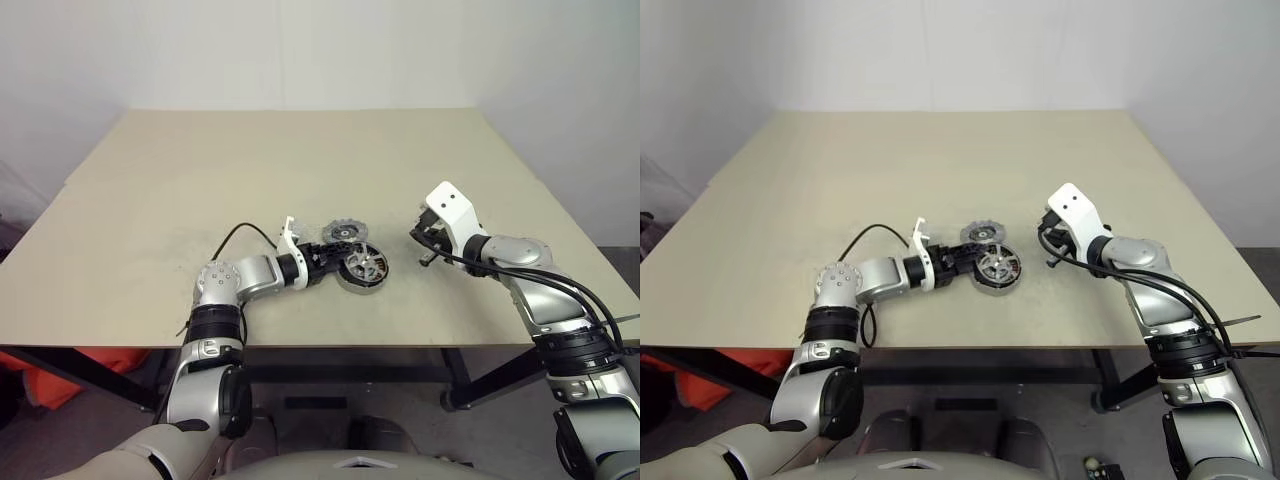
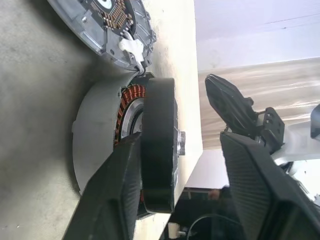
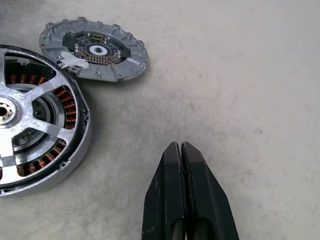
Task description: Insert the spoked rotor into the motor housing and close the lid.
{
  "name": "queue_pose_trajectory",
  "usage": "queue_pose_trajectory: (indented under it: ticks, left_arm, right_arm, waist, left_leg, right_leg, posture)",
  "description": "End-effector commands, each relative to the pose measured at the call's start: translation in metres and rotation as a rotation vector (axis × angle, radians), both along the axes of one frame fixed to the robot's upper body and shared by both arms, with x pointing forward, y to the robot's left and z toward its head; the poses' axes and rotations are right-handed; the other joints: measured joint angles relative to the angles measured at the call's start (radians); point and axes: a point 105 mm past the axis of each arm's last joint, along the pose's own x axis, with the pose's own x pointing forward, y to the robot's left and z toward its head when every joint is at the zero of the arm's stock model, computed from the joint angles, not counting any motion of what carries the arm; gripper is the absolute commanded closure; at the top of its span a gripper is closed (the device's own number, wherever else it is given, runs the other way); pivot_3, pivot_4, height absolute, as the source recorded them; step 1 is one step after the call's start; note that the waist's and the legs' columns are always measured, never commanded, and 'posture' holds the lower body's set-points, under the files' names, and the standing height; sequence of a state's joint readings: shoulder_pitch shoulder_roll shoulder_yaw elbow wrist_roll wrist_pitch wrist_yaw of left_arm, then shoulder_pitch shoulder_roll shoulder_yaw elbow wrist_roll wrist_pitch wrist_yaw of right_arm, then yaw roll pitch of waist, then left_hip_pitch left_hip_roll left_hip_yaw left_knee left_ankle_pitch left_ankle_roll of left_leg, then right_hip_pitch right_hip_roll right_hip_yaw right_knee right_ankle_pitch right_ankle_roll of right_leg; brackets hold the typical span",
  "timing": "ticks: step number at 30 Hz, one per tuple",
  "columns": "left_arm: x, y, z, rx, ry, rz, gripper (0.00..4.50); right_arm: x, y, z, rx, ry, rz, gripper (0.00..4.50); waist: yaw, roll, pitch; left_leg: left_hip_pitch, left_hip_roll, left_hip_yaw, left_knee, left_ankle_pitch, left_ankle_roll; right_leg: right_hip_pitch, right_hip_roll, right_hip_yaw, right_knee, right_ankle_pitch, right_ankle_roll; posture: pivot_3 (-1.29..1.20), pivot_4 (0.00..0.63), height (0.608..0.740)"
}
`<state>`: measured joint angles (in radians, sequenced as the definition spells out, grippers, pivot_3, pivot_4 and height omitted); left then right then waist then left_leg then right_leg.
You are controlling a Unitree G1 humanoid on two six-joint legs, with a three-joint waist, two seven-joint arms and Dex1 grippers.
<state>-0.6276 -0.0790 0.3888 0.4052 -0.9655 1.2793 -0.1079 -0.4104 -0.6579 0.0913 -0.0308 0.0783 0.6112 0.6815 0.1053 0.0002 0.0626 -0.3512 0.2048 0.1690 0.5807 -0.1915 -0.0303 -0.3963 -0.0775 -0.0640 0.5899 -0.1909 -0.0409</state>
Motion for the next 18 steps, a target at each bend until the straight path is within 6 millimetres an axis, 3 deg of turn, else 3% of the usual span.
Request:
queue_pose_trajectory:
  ticks: [1, 10, 18]
  left_arm:
    - [0.002, 0.005, 0.008, 0.003, -0.04, 0.007, 2.1]
    - [0.006, 0.021, 0.024, 0.017, -0.134, 0.051, 2.1]
    - [0.007, 0.043, 0.047, 0.051, -0.297, 0.129, 2.1]
  right_arm:
    - [0.004, 0.003, 0.015, 0.0, -0.057, 0.012, 4.5]
    - [0.005, 0.015, 0.021, 0.046, -0.074, 0.05, 4.5]
    - [-0.009, 0.045, 0.023, 0.143, -0.054, 0.171, 4.5]
  waist:
    - [-0.001, 0.0, 0.0]
    - [-0.002, 0.0, 0.0]
    - [-0.003, 0.0, 0.0]
  left_leg:
    - [0.0, 0.0, 0.0, 0.0, 0.0, 0.0]
    - [-0.001, 0.0, 0.0, 0.0, 0.0, 0.0]
    - [-0.001, 0.001, 0.0, 0.0, 0.0, 0.0]
  right_leg:
    - [0.0, 0.0, 0.0, 0.0, -0.002, 0.003]
    - [-0.001, 0.0, 0.0, 0.0, 0.002, -0.003]
    - [-0.001, 0.0, 0.0, 0.0, 0.002, -0.003]
  posture:
    - [0.0, 0.0, 0.74]
    - [0.0, 0.0, 0.74]
    - [0.0, 0.0, 0.74]
